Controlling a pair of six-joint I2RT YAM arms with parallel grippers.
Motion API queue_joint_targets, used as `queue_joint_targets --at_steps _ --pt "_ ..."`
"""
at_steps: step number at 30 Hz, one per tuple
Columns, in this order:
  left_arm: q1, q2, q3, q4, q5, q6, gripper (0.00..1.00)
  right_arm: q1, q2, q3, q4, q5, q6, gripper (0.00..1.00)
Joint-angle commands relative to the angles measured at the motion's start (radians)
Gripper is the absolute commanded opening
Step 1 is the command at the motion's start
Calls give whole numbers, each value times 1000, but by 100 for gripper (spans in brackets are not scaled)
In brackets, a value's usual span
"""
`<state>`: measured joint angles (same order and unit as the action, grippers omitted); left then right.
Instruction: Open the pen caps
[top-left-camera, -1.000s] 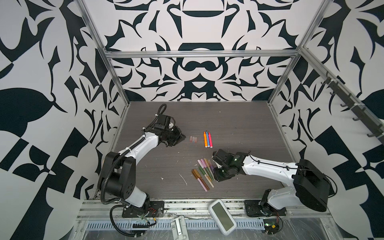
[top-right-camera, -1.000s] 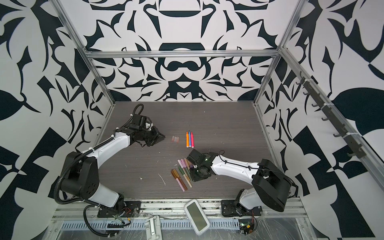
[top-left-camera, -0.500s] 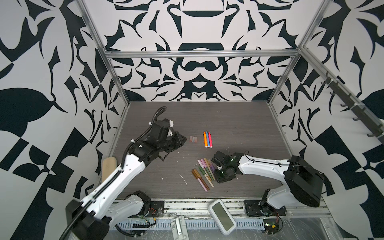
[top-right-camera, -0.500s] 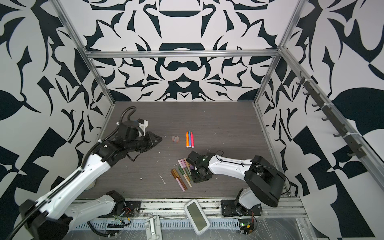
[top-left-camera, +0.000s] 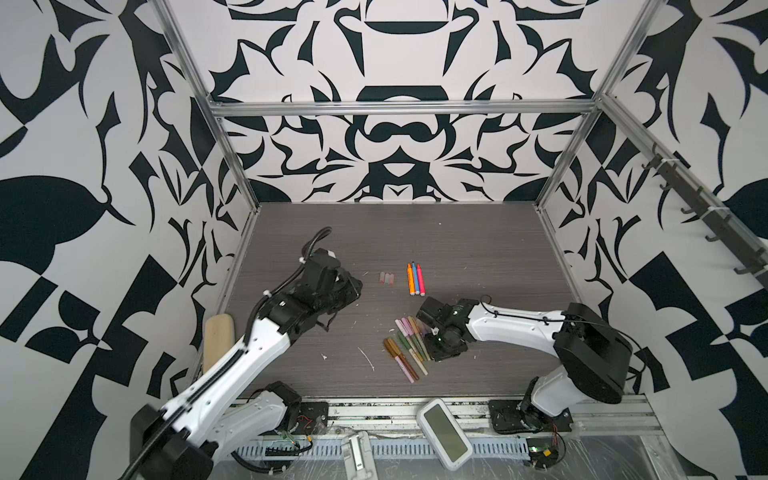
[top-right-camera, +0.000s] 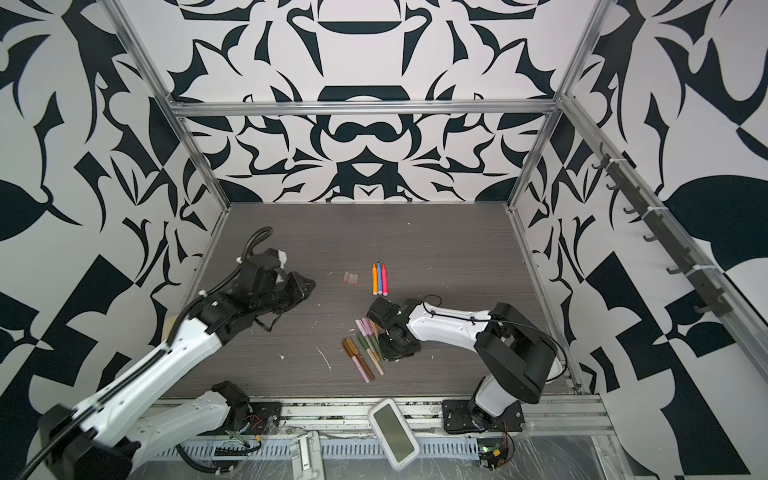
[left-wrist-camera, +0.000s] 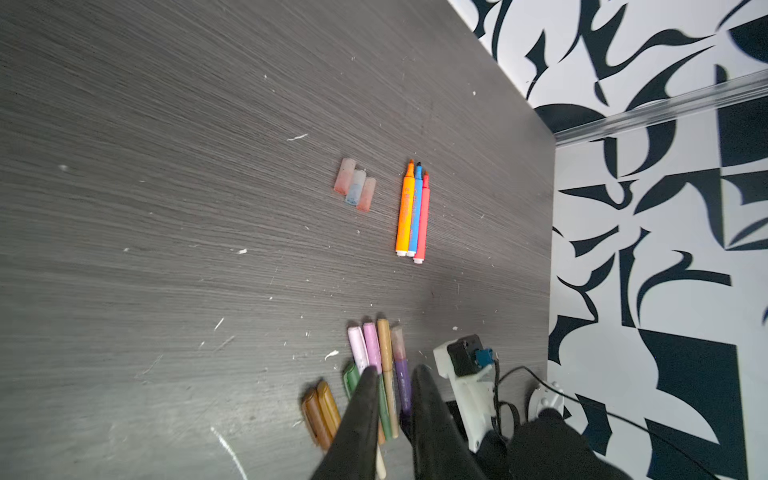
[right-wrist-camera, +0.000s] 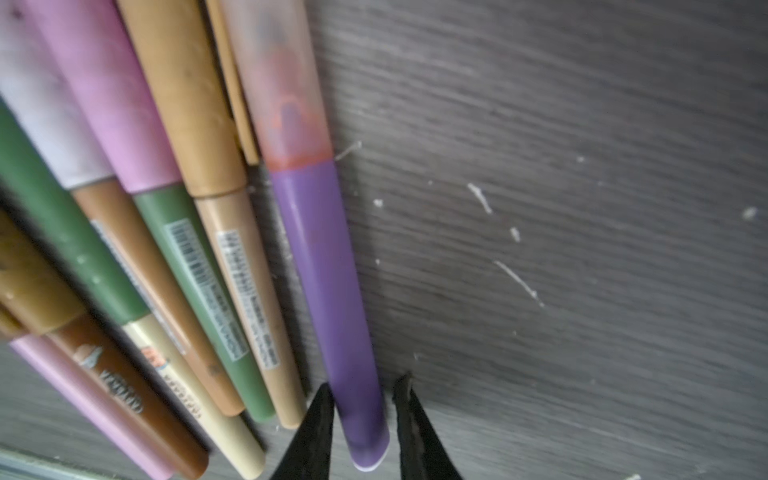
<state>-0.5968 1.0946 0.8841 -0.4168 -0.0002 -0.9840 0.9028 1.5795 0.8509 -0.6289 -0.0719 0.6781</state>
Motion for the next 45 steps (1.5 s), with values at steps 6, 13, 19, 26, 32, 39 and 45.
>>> queue_joint_targets --at_steps 6,13,19,26,32,39,45 --pt "-2 269 126 233 122 16 16 -7 40 47 -19 33 -10 11" --pt "27 342 390 -28 377 138 29 -11 -82 93 -140 95 -54 0" --pt "115 332 287 82 606 -11 33 -23 -217 162 -115 -29 -126 0" --pt "114 385 288 113 711 -56 39 -96 -193 264 38 -332 20 0" --pt "114 435 355 10 732 6 38 -139 -131 396 31 -428 75 0" --pt "115 429 363 -54 682 57 38 -161 -86 485 23 -468 81 0" --pt "133 420 391 -140 617 110 38 -162 -70 502 -20 -480 60 0"
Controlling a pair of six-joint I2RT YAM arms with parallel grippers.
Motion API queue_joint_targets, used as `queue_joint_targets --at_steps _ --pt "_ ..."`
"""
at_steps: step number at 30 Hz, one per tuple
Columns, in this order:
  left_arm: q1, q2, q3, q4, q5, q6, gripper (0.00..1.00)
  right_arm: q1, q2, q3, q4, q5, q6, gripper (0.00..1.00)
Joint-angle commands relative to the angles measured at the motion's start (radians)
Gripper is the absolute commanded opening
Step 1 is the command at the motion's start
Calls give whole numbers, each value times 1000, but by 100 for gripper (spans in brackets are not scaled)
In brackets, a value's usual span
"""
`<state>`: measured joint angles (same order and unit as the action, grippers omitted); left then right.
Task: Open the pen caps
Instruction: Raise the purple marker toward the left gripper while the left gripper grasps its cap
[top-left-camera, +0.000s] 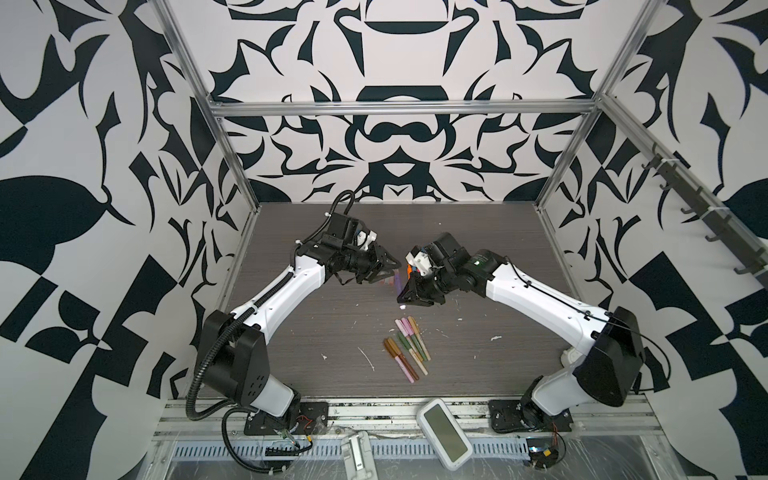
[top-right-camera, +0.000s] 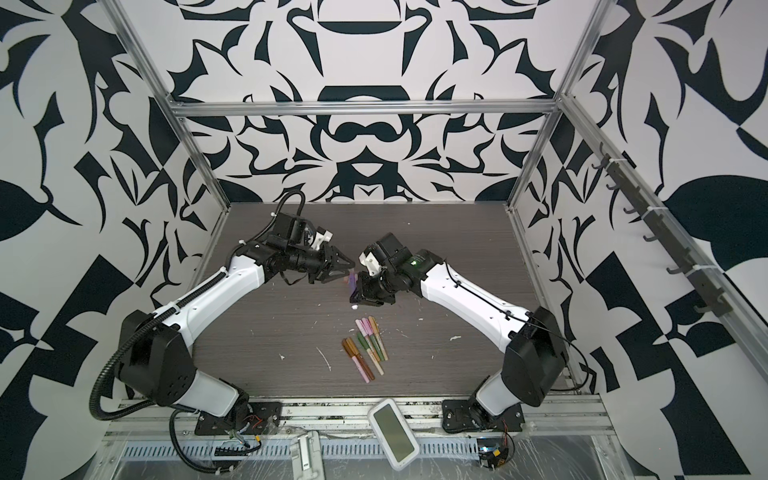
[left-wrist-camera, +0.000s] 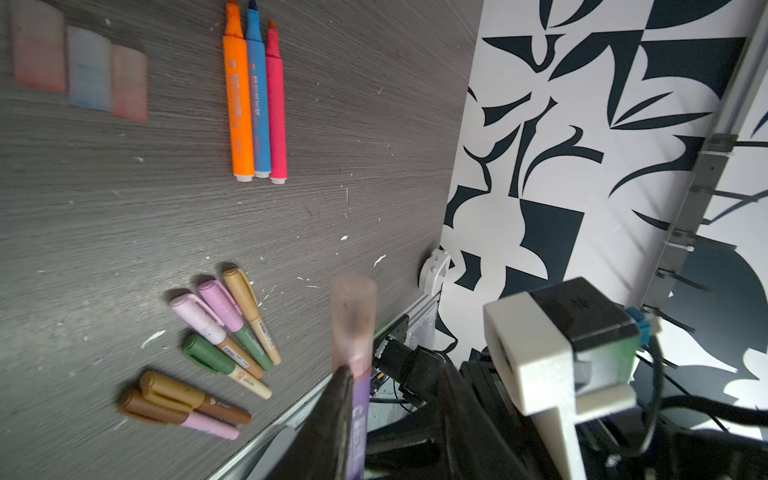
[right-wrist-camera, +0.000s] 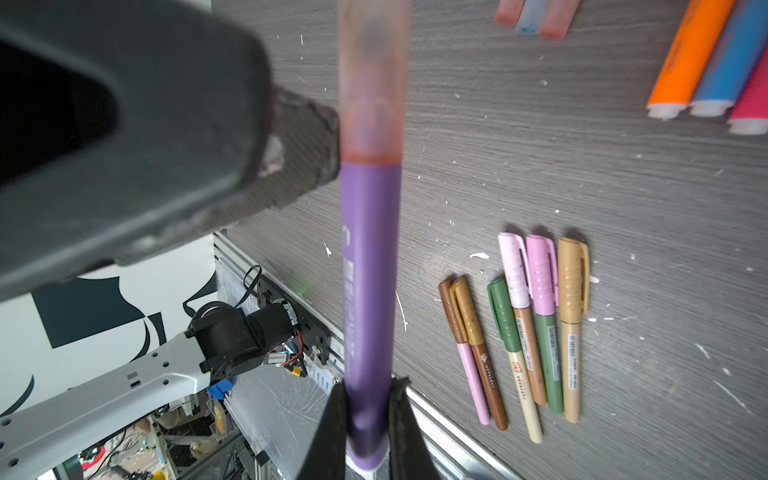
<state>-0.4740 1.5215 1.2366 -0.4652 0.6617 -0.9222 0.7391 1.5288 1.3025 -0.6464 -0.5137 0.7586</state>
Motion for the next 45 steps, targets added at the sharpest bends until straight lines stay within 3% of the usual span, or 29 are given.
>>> queue_joint_targets --at_steps 1,18,23,28,32,35,37,38,45 --pt "17 -6 47 -108 -56 59 38 2 -23 50 -10 -37 -24 0" --pt "57 31 83 -124 -1 80 36 11 15 98 25 -130 4 0" --pt "65 31 86 -127 4 85 27 13 27 108 37 -152 11 0" --pt "72 24 84 -122 19 85 9 13 28 119 35 -138 9 0" --pt "73 16 85 -119 23 83 7 13 29 133 45 -123 14 0" --pt "73 10 85 -118 25 86 0 13 38 144 46 -128 10 0" --pt "74 5 86 -118 24 85 0 14 40 147 50 -121 7 17" --pt "72 3 86 -118 24 85 0 13 42 148 51 -113 7 21" --pt "73 -15 86 -114 9 74 0 10 98 184 58 -99 4 26"
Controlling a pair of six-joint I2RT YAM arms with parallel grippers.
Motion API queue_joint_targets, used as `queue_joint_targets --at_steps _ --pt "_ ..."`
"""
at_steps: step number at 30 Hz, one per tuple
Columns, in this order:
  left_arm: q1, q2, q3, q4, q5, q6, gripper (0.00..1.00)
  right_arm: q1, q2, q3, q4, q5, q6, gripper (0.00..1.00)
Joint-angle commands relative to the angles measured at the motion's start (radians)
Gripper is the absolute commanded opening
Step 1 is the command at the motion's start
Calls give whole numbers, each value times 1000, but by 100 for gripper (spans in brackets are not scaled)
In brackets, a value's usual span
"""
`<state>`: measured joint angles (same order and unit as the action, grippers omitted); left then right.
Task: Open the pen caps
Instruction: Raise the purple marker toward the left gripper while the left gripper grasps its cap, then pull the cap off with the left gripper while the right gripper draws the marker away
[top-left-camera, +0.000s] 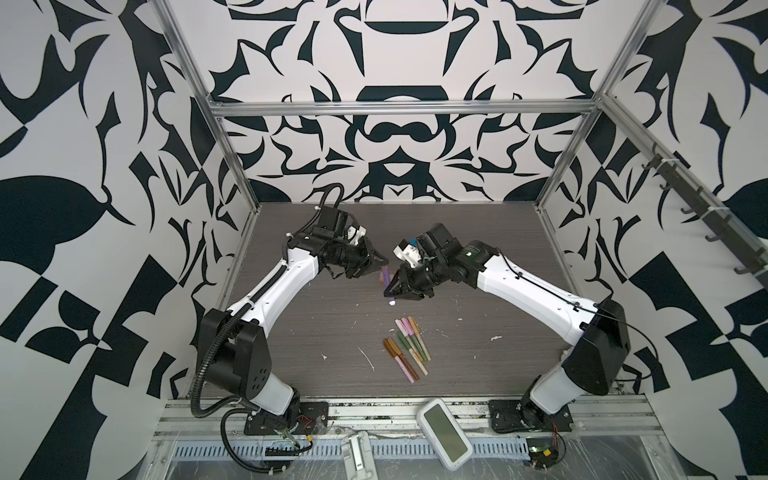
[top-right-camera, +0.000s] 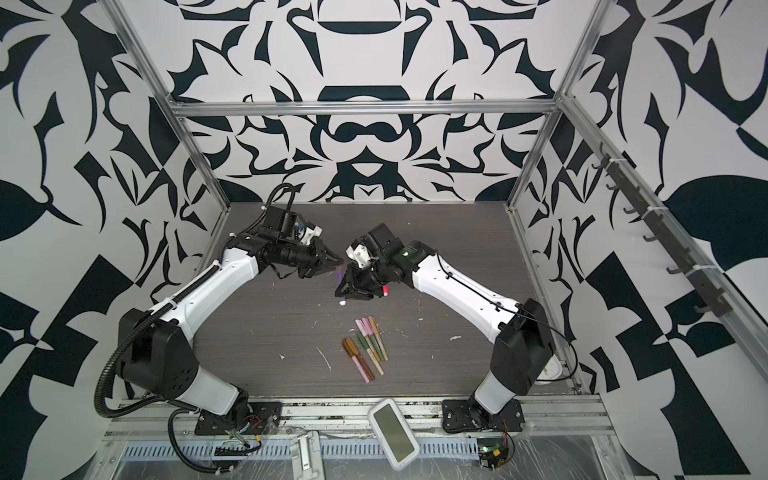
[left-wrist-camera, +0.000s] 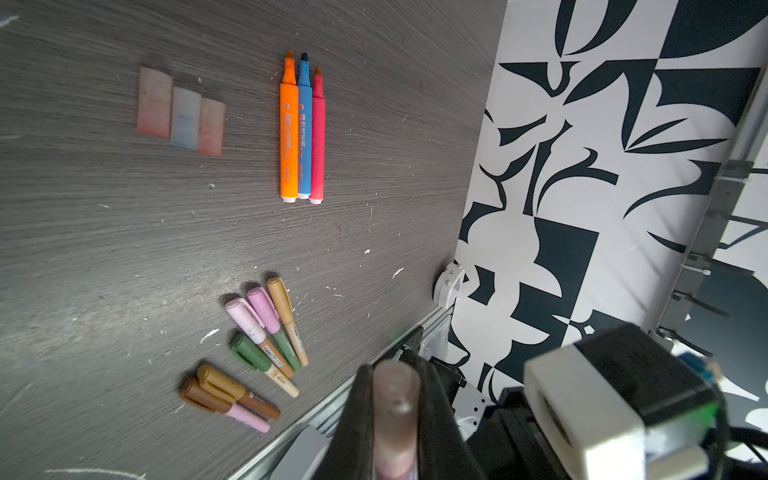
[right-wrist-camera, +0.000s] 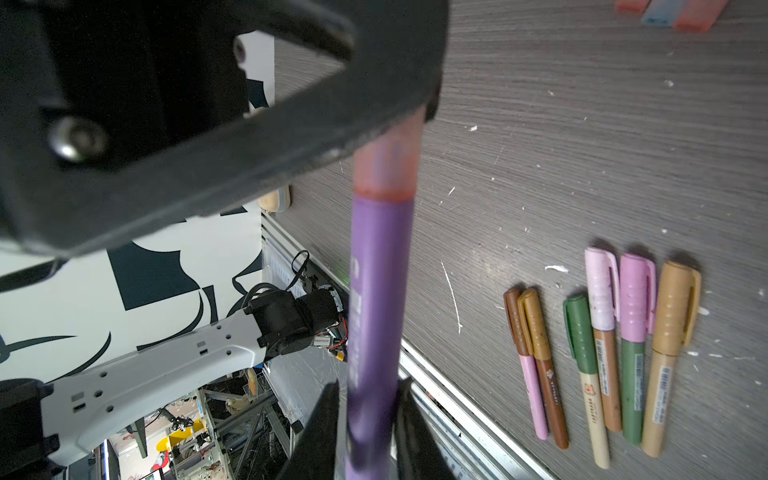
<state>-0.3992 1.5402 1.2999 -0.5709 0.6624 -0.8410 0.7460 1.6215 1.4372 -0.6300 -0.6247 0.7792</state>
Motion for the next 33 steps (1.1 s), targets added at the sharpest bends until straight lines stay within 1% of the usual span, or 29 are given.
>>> queue_joint_targets --at_steps 1,2,3,4,5,6,9,11,13,14,15,16,17,20,22,25,29,32,33 --pt "-2 -36 22 -10 5 -7 0 3 14 56 42 14 -18 26" --pt "-1 -38 22 -10 4 -7 0 1 21 60 42 16 -20 24" --pt "-1 -39 22 -12 0 -6 0 0 27 66 42 18 -20 21" --pt "-2 -43 24 -15 -5 -2 0 -2 32 68 42 24 -21 14" --pt "-2 -45 24 -19 -12 0 0 -2 34 69 41 28 -21 6" --pt "-2 -47 25 -23 -22 6 0 -2 34 71 34 36 -23 0" --pt "17 -38 37 -27 -77 28 0 0 21 56 -6 64 -30 0" --pt "96 17 82 -21 -96 50 0 19 -18 14 -19 75 -27 0" --pt "207 126 175 -23 -105 57 0 62 -86 -79 -4 92 -6 0" --pt "247 178 226 -41 -126 72 0 80 -121 -128 3 95 8 0" --pt "271 236 296 -85 -163 104 0 91 -166 -187 17 100 32 0" --pt "276 278 355 -133 -201 138 0 93 -215 -250 48 97 61 0" --pt "276 298 384 -155 -221 155 0 88 -259 -299 81 96 82 0" --pt "253 294 346 -132 -224 175 0 -6 -326 -374 87 78 63 0" --pt "242 293 310 -138 -219 205 0 -91 -327 -377 70 49 17 0" --pt "240 302 257 -149 -185 245 0 -212 -313 -347 25 49 -59 0" --pt "231 322 170 -136 -195 272 0 -332 -277 -261 -85 115 -184 0" --pt "201 362 157 -167 -280 333 0 -370 -250 -192 -155 194 -280 0" --pt "192 383 169 -190 -300 356 0 -377 -238 -175 -170 203 -305 0"
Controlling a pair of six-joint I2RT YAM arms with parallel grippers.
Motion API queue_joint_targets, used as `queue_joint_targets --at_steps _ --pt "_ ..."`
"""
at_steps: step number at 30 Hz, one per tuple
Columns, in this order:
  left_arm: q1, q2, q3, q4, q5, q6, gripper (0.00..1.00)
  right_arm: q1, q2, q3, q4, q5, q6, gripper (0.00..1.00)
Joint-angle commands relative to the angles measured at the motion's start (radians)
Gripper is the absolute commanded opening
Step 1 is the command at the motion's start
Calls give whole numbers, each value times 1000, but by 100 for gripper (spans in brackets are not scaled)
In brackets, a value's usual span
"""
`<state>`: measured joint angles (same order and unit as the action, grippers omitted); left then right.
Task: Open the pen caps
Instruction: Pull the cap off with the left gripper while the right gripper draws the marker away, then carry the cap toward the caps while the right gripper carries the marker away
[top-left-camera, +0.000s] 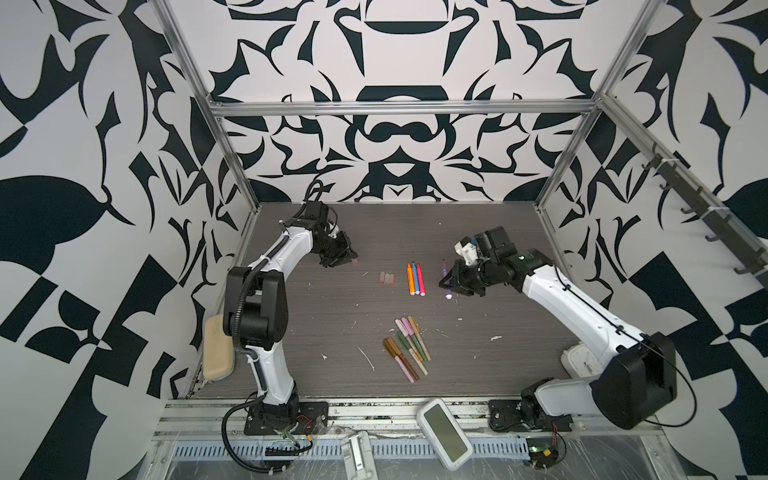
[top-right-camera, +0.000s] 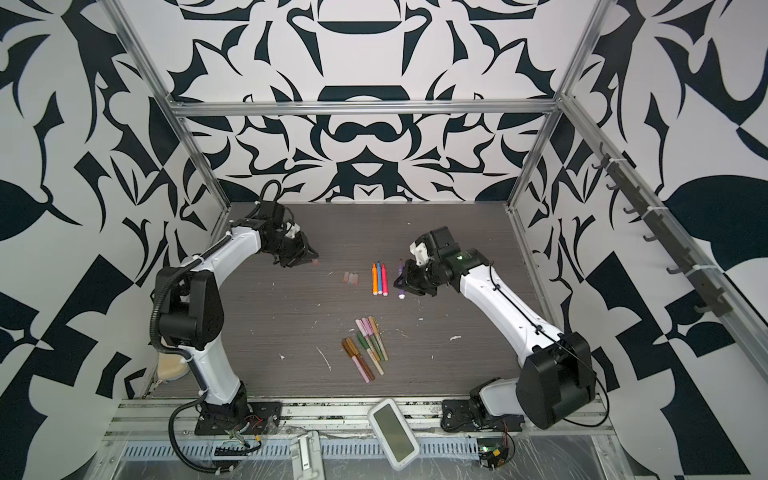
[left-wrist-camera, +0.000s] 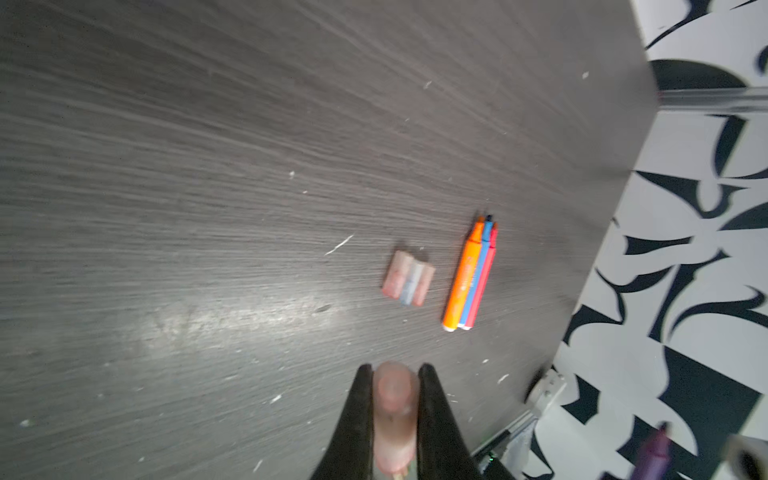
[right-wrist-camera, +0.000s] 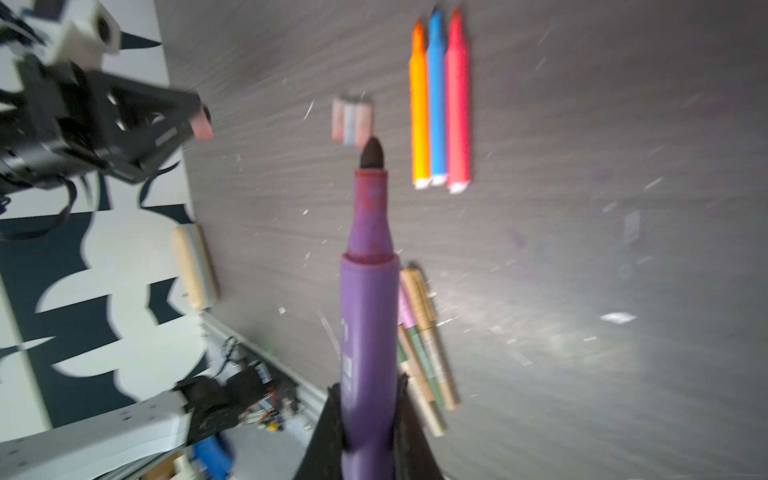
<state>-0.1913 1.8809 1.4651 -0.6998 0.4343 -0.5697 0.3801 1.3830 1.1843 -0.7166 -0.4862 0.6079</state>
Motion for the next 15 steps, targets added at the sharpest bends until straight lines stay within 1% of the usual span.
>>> queue_joint_targets --at_steps 1,3,5,8,11,15 --pt "-26 66 19 -82 -96 113 0 -17 13 94 -99 66 -158 0" --pt "-47 106 49 -110 -164 161 0 -24 32 103 -107 78 -195 0" --pt "-55 145 79 -150 -202 188 0 -35 42 98 -111 91 -211 0" --pt "-59 188 103 -149 -197 207 0 -60 72 93 -96 81 -228 0" --pt "-60 230 123 -144 -172 229 0 -69 103 85 -59 48 -211 0" --pt "-62 286 162 -138 -151 272 0 -69 98 23 25 87 -175 0"
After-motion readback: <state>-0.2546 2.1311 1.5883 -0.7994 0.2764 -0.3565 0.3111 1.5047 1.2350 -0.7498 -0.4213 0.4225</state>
